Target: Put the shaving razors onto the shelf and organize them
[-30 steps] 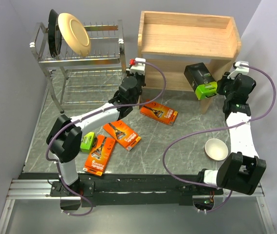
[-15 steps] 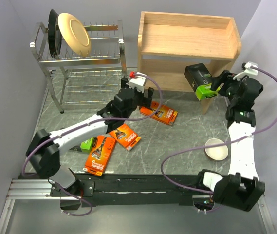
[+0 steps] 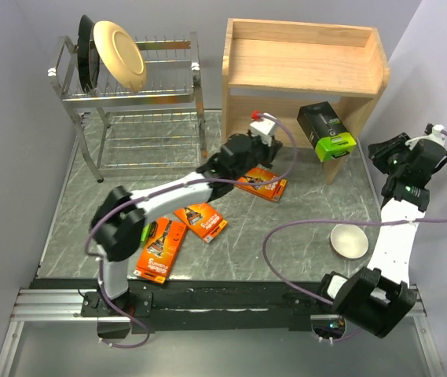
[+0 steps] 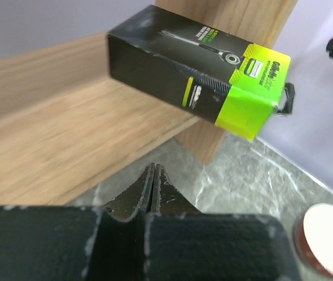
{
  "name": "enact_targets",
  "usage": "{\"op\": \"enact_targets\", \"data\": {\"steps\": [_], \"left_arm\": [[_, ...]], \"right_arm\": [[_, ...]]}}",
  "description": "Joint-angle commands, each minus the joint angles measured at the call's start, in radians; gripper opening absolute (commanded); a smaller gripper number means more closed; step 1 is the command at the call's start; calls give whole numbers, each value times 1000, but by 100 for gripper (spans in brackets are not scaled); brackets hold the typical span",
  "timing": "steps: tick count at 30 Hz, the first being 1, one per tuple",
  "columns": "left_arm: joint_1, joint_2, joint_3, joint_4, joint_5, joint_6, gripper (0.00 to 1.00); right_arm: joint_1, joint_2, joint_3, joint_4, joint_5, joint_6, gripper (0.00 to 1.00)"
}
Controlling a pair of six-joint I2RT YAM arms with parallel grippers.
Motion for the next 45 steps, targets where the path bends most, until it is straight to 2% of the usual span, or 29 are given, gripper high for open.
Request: {"op": "enact_targets", "data": {"steps": [1, 6, 9, 15, 21, 29, 34, 39, 45], "left_arm": [[-13, 121, 163, 103, -39, -52, 1], [-13, 279, 301, 139, -162, -37, 1], [-8, 365, 426, 141, -163, -22, 1], [13, 549, 683, 101, -99, -79, 1], [13, 657, 801, 165, -30, -88, 1], [7, 711, 838, 247, -30, -82, 1], [12, 663, 791, 241, -73, -68, 1], [38, 635, 824, 219, 11, -65, 1], [33, 666, 855, 215, 44, -109, 1]], "right_arm": [[-22, 57, 4, 72, -85, 40, 27], [-21, 143, 15, 127, -127, 57, 28], [-18, 186, 20, 164, -159, 86, 28], [-1, 194, -3, 178, -225, 97, 28], [19, 179, -20, 156, -270, 114, 28], [36, 139, -49, 129, -254, 125, 28], [25, 113, -8, 94, -220, 103, 29], [30, 33, 20, 54, -187, 23, 30], [36, 47, 12, 9, -127, 36, 30]]}}
